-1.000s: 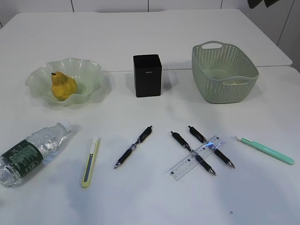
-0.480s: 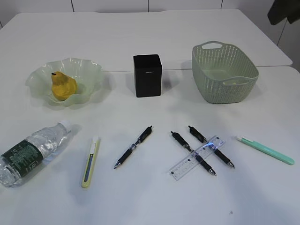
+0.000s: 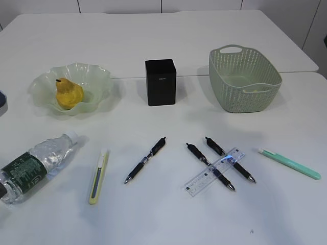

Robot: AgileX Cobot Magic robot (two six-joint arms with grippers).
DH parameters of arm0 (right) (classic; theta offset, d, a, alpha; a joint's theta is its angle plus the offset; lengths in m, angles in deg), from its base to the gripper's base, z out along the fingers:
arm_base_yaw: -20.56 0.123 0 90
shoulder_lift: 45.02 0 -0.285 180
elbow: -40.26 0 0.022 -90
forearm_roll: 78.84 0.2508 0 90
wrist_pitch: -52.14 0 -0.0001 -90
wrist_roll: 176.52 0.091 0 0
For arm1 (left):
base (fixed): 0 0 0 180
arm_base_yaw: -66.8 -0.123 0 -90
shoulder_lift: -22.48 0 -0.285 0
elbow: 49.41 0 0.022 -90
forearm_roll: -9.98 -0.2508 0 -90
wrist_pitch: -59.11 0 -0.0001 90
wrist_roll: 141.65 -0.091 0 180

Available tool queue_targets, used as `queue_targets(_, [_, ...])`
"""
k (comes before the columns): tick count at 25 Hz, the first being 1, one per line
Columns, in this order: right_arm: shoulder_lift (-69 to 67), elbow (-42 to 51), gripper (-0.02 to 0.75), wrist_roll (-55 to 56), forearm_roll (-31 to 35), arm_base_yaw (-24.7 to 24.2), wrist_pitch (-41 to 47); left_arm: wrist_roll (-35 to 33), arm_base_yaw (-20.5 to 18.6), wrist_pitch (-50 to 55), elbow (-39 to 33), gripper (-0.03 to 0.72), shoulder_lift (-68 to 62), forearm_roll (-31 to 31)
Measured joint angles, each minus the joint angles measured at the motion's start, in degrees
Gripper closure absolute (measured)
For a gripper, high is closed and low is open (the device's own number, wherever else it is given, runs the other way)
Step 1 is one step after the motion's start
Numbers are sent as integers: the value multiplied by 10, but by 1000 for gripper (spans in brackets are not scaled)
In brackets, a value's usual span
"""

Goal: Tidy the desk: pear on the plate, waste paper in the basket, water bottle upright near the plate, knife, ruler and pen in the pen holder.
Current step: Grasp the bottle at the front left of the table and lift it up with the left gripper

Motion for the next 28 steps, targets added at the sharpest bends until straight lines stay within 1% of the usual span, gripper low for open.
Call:
queue_targets(5, [46,52,421,-7,15,0,0,0,-5,16,33,95,-18,0])
queue_targets(9, [63,68,420,-15,23,0,0,-19,-32,36,64,94,-44,10])
queue_targets(11, [67,69,420,-15,25,0,0,-40,-45,45,80,94,-56,26])
queue_targets(20, [76,69,421,-26,48,0,0,-118,-82,70,135,95,-117,73])
queue_targets(23, [76,69,420,-35,49,0,0,-147,-104,70,145,95,-138,101])
queue_targets(27, [84,70,420,-44,49,0,0,-203,-133,70,151,95,-162,149])
queue_targets(28, [91,73,420,-48,49,6,0,-212,-139,69,153,95,-168,158])
